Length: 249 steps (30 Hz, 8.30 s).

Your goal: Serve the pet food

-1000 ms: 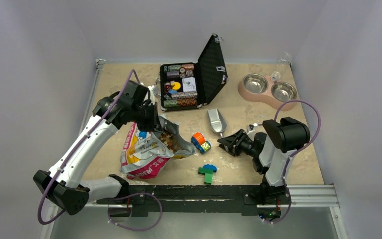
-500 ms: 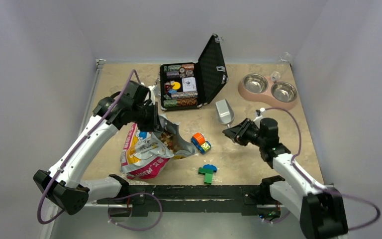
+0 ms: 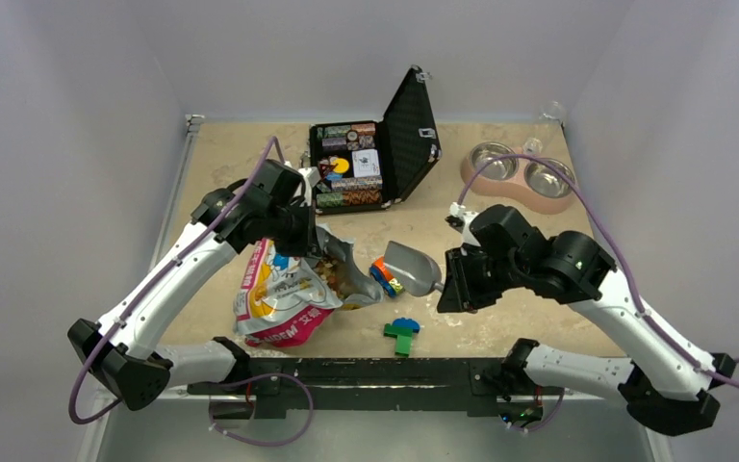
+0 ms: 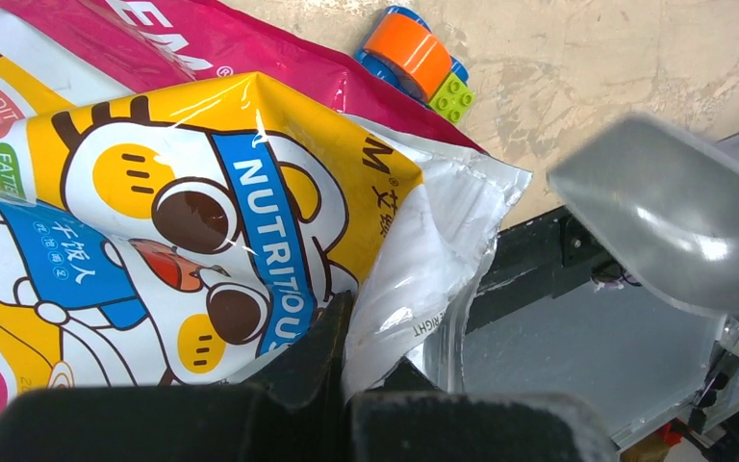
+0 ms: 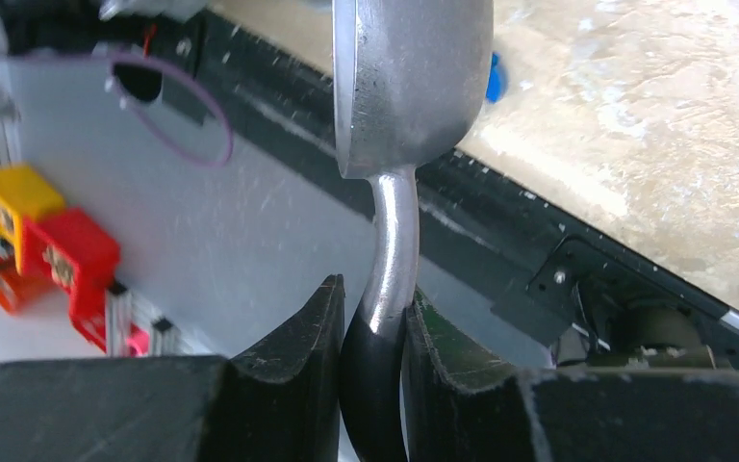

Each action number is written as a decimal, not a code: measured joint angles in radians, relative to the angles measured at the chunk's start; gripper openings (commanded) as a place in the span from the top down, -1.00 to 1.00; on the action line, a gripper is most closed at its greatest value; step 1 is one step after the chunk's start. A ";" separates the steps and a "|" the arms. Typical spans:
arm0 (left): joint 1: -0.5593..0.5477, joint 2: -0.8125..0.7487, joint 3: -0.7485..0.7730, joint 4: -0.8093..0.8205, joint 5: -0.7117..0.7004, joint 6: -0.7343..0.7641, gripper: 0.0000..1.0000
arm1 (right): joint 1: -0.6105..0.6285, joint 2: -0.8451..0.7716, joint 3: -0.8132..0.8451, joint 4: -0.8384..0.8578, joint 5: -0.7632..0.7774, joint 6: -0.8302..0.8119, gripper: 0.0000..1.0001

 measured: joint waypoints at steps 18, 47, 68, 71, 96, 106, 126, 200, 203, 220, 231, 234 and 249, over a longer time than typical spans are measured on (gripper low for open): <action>-0.008 0.043 0.009 0.032 0.085 -0.025 1.00 | 0.250 0.433 0.494 -0.175 -0.056 -0.118 1.00; -0.015 0.000 -0.099 0.211 0.240 -0.154 1.00 | 0.070 0.779 0.464 -0.083 -0.143 -0.314 1.00; -0.022 -0.036 0.026 0.016 -0.024 -0.085 1.00 | -0.133 0.541 -0.183 0.933 -0.810 -0.021 1.00; -0.026 -0.102 0.006 0.005 -0.051 -0.055 1.00 | -0.146 0.514 -0.229 0.952 -0.845 -0.012 1.00; -0.027 -0.320 -0.148 0.124 -0.112 0.016 1.00 | -0.171 0.381 -0.418 1.153 -0.893 0.230 1.00; -0.027 -0.359 -0.148 0.111 -0.163 0.021 1.00 | -0.158 0.333 -0.420 1.199 -0.885 0.311 1.00; -0.027 -0.385 -0.148 0.092 -0.201 0.018 1.00 | -0.148 0.309 -0.420 1.220 -0.856 0.365 1.00; -0.032 -0.287 0.024 -0.125 -0.282 0.024 1.00 | -1.192 0.389 -0.431 1.160 -0.711 0.386 1.00; -0.032 -0.282 0.026 -0.124 -0.282 0.034 1.00 | -1.193 0.470 -0.374 1.152 -0.690 0.385 1.00; -0.033 -0.201 0.067 -0.118 -0.278 0.070 1.00 | -1.152 0.735 -0.019 0.801 -0.558 0.346 1.00; -0.033 -0.195 0.071 -0.118 -0.284 0.072 1.00 | -1.107 0.869 0.213 0.568 -0.502 0.367 1.00; -0.033 -0.196 0.071 -0.118 -0.288 0.071 1.00 | -1.107 0.910 0.288 0.508 -0.497 0.386 1.00; -0.034 -0.203 0.071 -0.119 -0.319 0.046 1.00 | -1.095 1.078 0.565 0.279 -0.474 0.483 1.00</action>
